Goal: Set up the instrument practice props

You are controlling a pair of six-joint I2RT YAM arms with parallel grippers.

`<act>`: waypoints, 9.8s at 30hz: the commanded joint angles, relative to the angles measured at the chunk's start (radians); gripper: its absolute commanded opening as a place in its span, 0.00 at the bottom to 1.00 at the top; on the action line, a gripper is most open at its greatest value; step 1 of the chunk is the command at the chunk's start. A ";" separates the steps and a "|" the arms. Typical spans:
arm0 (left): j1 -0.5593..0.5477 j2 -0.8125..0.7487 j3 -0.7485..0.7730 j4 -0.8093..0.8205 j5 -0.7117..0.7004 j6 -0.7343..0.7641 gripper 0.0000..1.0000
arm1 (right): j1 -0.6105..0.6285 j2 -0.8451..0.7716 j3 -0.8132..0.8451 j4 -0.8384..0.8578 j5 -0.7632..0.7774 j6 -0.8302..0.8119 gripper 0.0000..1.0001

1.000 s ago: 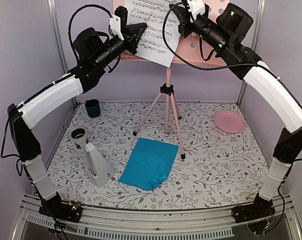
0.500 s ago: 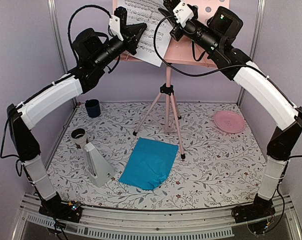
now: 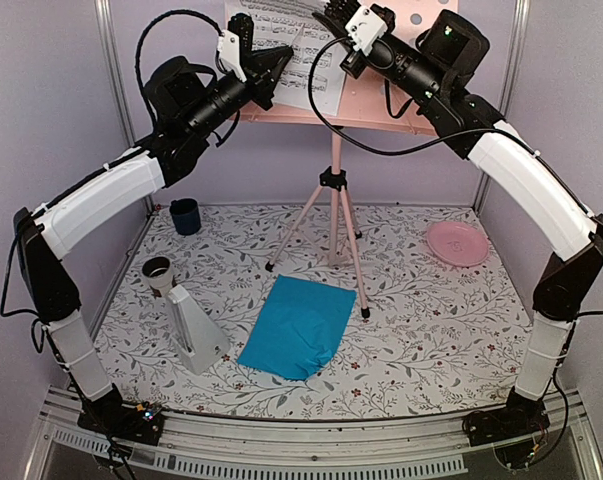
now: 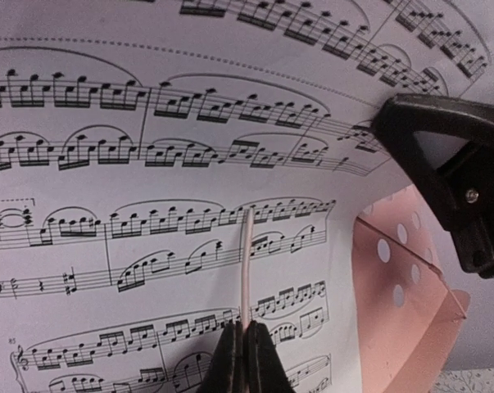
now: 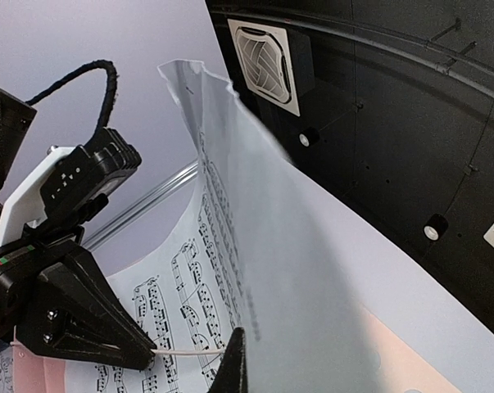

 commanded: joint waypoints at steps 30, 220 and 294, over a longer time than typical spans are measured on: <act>0.259 -0.287 -0.268 -0.153 0.102 -0.323 0.44 | -0.036 -0.041 -0.068 0.200 0.072 0.224 0.49; 0.290 -0.239 -0.309 -0.154 0.154 -0.408 0.00 | -0.081 -0.088 -0.254 0.306 0.168 0.397 0.41; 0.259 -0.189 -0.254 -0.056 0.171 -0.359 0.74 | -0.022 -0.363 -0.487 -0.245 0.438 1.182 0.44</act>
